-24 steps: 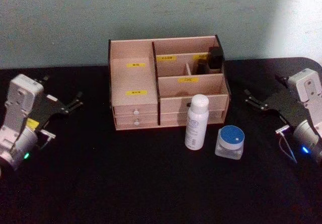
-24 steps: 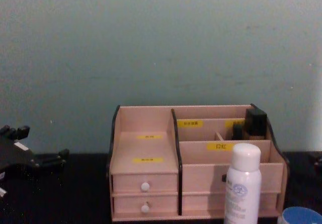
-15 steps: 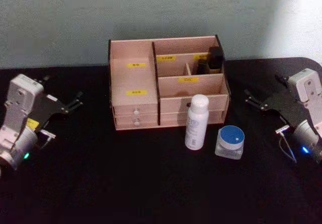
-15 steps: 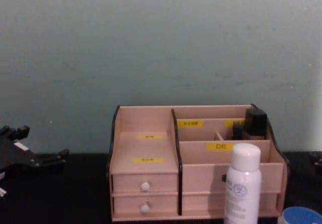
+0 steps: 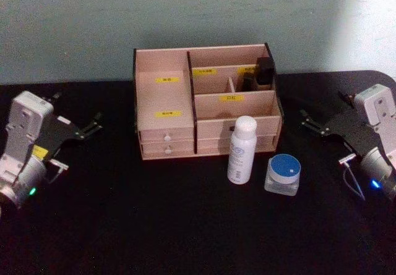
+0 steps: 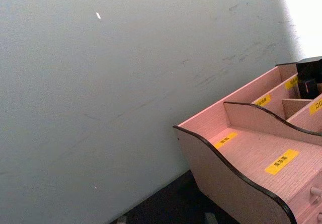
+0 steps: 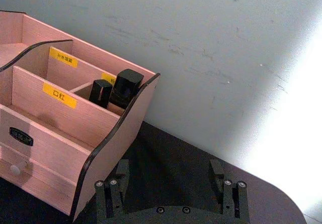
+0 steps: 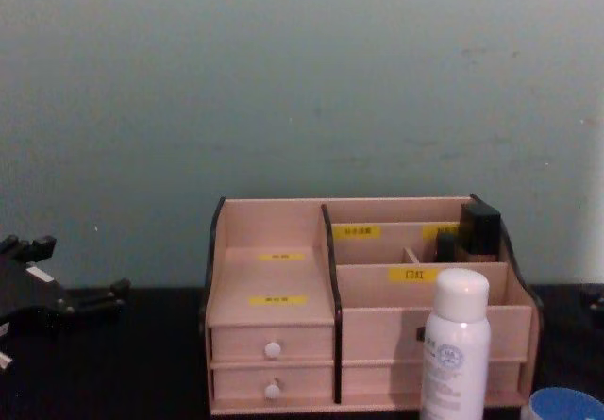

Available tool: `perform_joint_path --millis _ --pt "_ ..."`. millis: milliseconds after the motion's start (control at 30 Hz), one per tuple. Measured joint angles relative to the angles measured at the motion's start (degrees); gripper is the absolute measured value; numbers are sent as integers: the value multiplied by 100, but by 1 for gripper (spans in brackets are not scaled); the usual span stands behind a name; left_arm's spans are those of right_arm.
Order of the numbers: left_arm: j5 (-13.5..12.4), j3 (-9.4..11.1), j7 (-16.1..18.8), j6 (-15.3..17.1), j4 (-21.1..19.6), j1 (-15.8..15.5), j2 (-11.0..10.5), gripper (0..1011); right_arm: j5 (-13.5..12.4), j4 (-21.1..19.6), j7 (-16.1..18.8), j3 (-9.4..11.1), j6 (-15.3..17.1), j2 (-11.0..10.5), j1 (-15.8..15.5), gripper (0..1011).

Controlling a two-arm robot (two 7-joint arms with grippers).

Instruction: Pick up the facial cleanser and watermelon frost from the table and place them into the tiered storage box.

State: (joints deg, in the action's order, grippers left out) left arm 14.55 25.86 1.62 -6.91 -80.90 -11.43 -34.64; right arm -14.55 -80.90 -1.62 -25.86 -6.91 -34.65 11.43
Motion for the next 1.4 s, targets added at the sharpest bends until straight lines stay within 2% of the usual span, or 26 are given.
perform_joint_path --millis 233,533,733,1100,1233,1400 --pt "0 0 0 0 0 0 0 1001 0 0 1 0 0 0 0 1002" --pt "0 0 0 0 0 0 0 1001 -61 -62 223 217 -71 2 -93 1003" --pt "0 0 0 0 0 0 0 1001 -241 -378 398 431 -71 -130 -362 1003" --pt "0 0 0 0 0 0 0 1001 -752 -1293 896 877 -58 -552 -1205 1003" --pt "0 0 0 0 0 0 0 1001 -921 -1540 1126 975 -54 -666 -1449 1003" --pt "0 0 0 0 0 0 0 1002 -1034 -1708 1477 985 -53 -733 -1628 1002"
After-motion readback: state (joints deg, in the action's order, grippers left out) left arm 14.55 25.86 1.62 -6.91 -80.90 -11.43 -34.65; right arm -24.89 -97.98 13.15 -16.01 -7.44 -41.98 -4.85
